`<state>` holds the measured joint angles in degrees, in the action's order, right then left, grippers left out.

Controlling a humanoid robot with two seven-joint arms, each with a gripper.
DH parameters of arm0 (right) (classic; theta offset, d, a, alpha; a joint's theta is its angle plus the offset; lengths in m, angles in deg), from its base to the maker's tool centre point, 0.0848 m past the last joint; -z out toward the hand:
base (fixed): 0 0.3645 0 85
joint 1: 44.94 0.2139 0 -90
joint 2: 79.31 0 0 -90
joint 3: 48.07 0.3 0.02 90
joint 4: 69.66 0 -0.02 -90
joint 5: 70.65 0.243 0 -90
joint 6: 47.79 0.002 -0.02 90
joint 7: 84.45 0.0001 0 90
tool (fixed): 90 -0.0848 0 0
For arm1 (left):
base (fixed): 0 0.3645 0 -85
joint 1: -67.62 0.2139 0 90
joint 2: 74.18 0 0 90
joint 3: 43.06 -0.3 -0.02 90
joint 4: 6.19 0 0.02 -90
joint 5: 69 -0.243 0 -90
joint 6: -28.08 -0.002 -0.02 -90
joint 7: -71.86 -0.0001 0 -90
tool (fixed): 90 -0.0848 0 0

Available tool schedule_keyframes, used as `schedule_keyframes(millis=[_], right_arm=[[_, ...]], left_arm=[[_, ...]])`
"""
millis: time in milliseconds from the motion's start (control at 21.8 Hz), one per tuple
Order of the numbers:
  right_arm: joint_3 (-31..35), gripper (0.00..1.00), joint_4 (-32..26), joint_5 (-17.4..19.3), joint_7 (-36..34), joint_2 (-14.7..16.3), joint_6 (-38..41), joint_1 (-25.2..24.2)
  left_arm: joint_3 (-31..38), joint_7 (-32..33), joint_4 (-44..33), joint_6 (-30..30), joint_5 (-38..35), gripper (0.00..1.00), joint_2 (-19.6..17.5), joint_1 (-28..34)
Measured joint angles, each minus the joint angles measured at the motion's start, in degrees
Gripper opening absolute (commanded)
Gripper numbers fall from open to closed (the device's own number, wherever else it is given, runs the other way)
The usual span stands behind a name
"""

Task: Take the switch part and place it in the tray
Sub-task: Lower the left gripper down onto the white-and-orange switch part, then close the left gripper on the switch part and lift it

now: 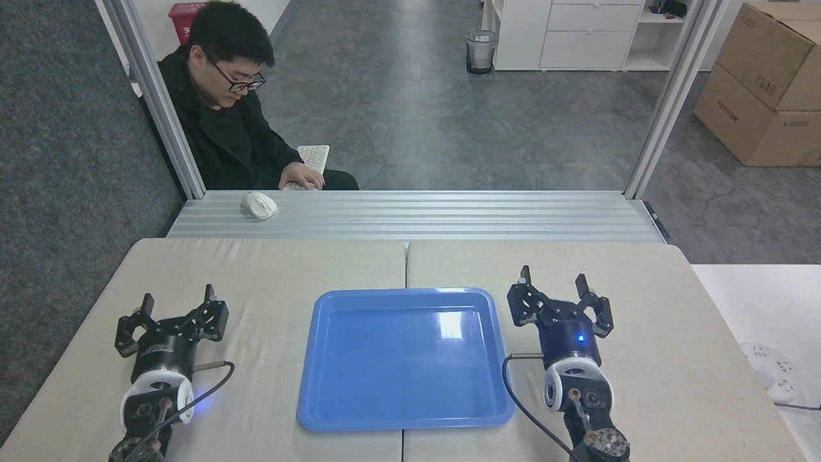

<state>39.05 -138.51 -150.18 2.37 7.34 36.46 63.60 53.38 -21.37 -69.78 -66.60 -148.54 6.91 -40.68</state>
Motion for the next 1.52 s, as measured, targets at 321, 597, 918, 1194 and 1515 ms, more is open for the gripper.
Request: schedule_keyframes(millis=[321,597,918,1194,1515], right_arm=[[0.0,1.0,0.0,0.2,-0.4,0.0,0.0,0.0],[0.0,1.0,0.0,0.3,-0.5,0.0,0.0,-0.1],[0.1,1.0,0.0,0.3,-0.5,0.0,0.0,-0.1],[0.1,1.0,0.0,0.3,-0.5,0.0,0.0,-0.1],[0.1,1.0,0.0,0.3,-0.5,0.0,0.0,-0.1]], left_arm=[[1.3,-3.5,4.4,-0.5,-0.1,0.99,-1.6,1.4],[2.0,-4.3,7.4,-0.5,0.0,0.99,-2.7,1.8],[2.3,-5.1,11.2,0.4,0.0,0.99,-3.7,2.1],[2.4,-5.9,14.6,1.3,-0.2,0.83,-4.1,2.3],[2.4,-7.5,17.6,4.2,-0.6,0.0,-4.5,2.4]])
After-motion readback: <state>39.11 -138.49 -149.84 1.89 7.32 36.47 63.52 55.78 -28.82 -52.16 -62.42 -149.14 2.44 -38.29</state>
